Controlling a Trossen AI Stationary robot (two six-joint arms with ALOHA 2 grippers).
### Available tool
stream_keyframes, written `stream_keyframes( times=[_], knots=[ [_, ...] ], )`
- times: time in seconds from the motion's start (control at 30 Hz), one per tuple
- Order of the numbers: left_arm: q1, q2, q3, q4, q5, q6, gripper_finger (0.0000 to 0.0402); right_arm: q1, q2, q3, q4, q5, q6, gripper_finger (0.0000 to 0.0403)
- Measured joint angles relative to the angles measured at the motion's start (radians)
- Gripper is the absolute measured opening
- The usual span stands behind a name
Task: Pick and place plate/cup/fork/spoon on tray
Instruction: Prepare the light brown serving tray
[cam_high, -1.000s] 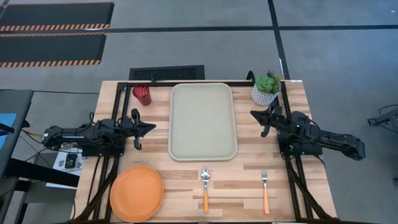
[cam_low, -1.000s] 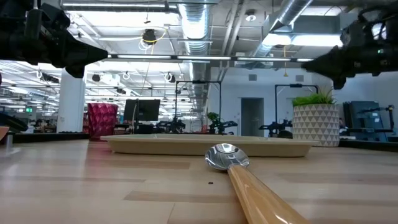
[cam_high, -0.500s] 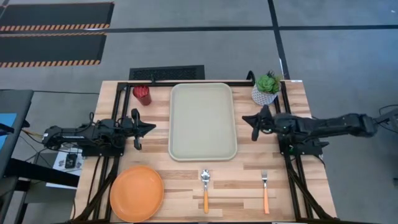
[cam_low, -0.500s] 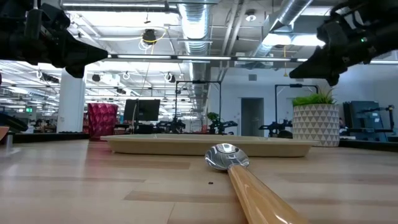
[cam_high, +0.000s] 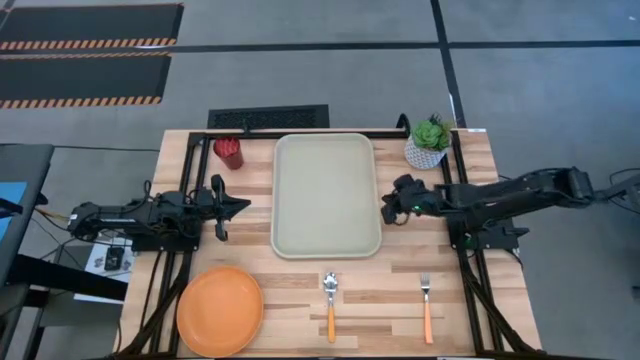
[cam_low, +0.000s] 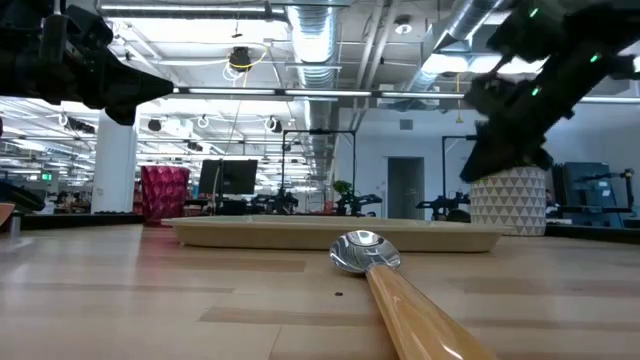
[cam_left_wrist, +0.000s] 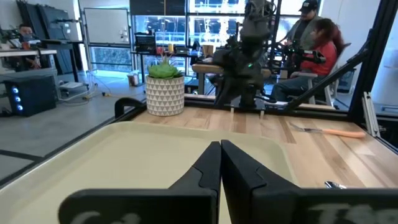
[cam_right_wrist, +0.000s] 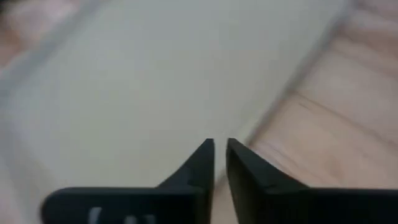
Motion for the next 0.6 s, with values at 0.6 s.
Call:
stream_keyframes(
  times=[0.6],
  knots=[
    [0.0,0.0,0.0,0.0,0.0,0.0,0.0,-0.22,0.378,0.08,0.198,-0.137,0.197,0.0185]
  ],
)
